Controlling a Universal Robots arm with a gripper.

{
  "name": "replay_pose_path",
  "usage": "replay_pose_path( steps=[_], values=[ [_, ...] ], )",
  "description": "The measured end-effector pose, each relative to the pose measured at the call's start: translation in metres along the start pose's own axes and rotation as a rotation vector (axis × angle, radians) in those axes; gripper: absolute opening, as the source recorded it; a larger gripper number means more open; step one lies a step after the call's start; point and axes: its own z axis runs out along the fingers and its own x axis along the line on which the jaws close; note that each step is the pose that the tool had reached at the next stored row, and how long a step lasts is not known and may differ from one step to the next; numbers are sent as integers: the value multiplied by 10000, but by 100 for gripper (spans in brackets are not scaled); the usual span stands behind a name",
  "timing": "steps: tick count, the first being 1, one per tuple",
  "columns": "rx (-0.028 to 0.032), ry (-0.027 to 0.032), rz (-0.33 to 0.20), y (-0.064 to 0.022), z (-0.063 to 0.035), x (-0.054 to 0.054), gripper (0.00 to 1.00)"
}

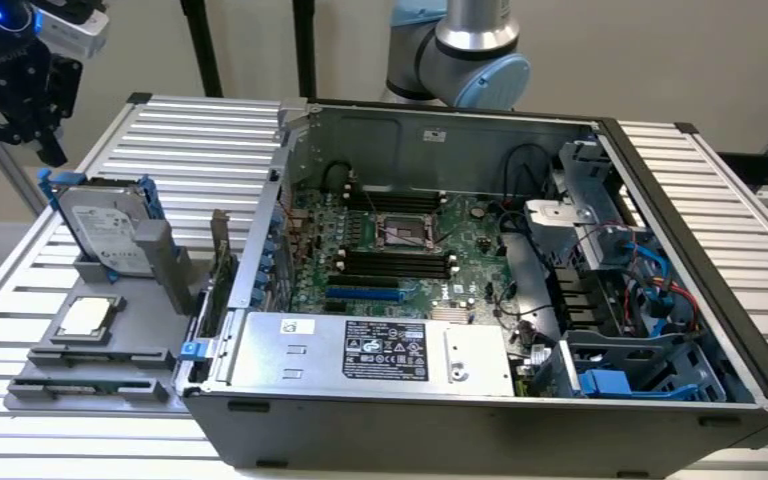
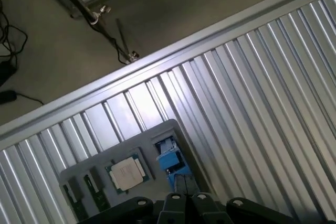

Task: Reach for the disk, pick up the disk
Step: 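Pick up the disk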

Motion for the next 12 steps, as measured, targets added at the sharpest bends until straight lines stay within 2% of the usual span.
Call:
replay_pose_path(
  steps=[5, 9, 12],
  values=[
    [44, -9, -431, -17, 1, -5, 11],
    [49, 0, -843, -32, 13, -10, 11],
    [49, 16, -1364, -33, 24, -10, 11]
  ],
)
